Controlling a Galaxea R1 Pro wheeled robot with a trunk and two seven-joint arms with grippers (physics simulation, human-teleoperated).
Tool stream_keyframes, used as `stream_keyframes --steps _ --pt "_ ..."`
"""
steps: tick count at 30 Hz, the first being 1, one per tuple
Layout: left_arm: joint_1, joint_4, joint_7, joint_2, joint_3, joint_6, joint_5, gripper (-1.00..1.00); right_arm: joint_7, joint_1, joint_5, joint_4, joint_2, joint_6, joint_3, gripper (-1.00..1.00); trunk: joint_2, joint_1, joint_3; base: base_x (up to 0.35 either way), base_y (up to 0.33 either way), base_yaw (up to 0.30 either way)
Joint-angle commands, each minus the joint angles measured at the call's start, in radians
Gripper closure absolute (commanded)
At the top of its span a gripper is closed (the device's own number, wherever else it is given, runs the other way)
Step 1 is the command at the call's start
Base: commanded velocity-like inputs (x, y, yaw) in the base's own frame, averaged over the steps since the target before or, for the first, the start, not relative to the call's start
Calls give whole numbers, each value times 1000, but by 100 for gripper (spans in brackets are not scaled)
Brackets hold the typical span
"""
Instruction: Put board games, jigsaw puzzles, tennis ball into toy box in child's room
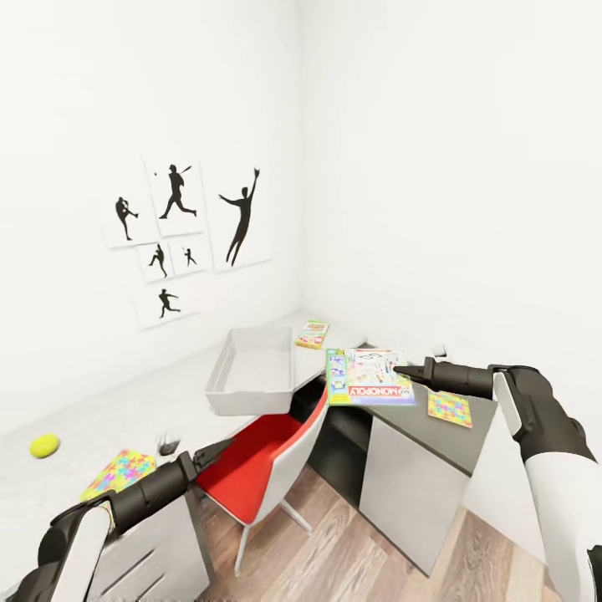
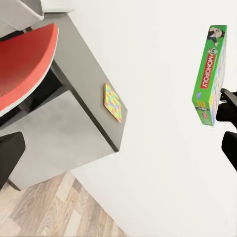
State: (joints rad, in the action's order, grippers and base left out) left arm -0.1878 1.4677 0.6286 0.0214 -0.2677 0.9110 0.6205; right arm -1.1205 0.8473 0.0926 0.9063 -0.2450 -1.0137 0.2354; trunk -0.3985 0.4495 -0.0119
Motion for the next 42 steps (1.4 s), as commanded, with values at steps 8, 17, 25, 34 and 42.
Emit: stream_keyframes --steps 8,17,25,34,42 --pt "-67 40 2 23 -155 107 2 -100 -2 0 11 1 -1 -10 2 100 -2 0 -1 1 0 285" --pt "-135 32 -40 30 -200 136 -5 -100 -4 -1 11 3 -1 -12 2 100 -2 0 3 0 0 266" --pt "-103 20 -81 21 -208 136 -7 -100 -9 -3 11 3 0 -8 2 100 -2 0 4 0 0 104" --pt "-83 16 -85 18 -210 134 -7 -100 -7 -4 11 3 1 2 2 100 -2 0 4 33 3 13" --pt "-80 -36 -83 20 -212 121 -5 -100 -6 -4 10 3 0 5 2 100 -2 0 5 235 6 2"
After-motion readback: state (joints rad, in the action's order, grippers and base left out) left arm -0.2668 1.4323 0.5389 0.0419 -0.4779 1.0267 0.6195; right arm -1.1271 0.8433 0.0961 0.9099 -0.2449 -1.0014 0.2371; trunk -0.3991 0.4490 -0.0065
